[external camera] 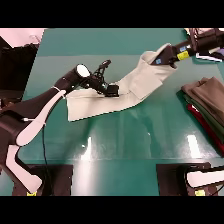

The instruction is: Fold the shirts.

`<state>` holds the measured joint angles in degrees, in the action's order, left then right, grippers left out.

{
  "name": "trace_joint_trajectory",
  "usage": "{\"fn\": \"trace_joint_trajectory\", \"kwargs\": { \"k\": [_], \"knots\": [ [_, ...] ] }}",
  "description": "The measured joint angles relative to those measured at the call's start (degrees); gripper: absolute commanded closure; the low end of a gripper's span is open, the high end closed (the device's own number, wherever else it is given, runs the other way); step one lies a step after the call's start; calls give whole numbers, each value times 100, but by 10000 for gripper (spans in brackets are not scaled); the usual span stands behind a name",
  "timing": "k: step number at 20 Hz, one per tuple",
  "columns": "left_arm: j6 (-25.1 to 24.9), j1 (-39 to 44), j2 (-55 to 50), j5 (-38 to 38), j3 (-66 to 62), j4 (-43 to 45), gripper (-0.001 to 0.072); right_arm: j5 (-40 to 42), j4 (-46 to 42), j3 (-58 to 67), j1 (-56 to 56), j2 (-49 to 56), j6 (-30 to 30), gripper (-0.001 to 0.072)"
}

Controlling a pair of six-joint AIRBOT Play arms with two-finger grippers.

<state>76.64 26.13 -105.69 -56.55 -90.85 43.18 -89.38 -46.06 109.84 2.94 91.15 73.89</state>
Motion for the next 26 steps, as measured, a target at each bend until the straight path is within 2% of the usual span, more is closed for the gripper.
{"fn": "trace_joint_trajectory", "kwargs": {
  "k": [8, 14, 24, 25, 26],
  "knots": [
    [129, 28, -264, 380, -192, -17, 680, 48, -50, 767, 984, 459, 297, 697],
    [155, -702, -98, -490, -490, 238, 681, 258, -61, 577, 1322, 531, 313, 697],
    [214, -2282, 1539, -1668, -734, 1493, 679, 881, -48, 688, 2315, 962, 46, 694],
    [197, -2393, 1676, -1753, -745, 1519, 679, 977, -48, 717, 2487, 1099, -20, 678],
    [184, -2500, 1801, -1856, -750, 1545, 679, 1132, -48, 739, 2658, 1239, -105, 528]
  ]
}}
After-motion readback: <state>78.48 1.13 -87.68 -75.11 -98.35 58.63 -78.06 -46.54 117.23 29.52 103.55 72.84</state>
